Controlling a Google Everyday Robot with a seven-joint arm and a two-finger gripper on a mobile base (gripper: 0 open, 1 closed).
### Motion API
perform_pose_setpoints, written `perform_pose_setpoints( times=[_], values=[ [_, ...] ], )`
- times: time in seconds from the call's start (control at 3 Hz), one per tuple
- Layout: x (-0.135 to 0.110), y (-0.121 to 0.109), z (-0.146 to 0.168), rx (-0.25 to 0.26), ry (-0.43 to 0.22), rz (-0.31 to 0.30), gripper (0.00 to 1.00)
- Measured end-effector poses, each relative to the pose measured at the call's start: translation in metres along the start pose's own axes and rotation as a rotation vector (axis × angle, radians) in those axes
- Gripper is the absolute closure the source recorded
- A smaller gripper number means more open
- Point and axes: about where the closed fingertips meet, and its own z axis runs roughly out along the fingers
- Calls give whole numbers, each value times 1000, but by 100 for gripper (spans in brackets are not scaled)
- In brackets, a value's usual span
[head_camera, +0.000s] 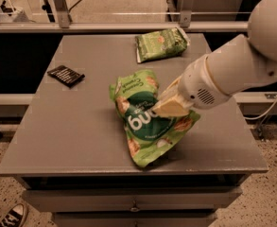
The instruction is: Move green rice chip bag near green jalapeno chip bag
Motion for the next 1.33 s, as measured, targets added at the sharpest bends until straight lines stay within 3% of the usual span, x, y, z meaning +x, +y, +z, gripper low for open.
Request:
perform_pose_setpoints(
  times=[0.33,0.67,1.0,1.33],
  values=[
    [22,-38,-79,161,94,10,100],
    [28,-49,-101,213,120,2,100],
    [27,-48,-101,211,119,2,100],
    [39,-73,-112,280,90,52,100]
  ],
)
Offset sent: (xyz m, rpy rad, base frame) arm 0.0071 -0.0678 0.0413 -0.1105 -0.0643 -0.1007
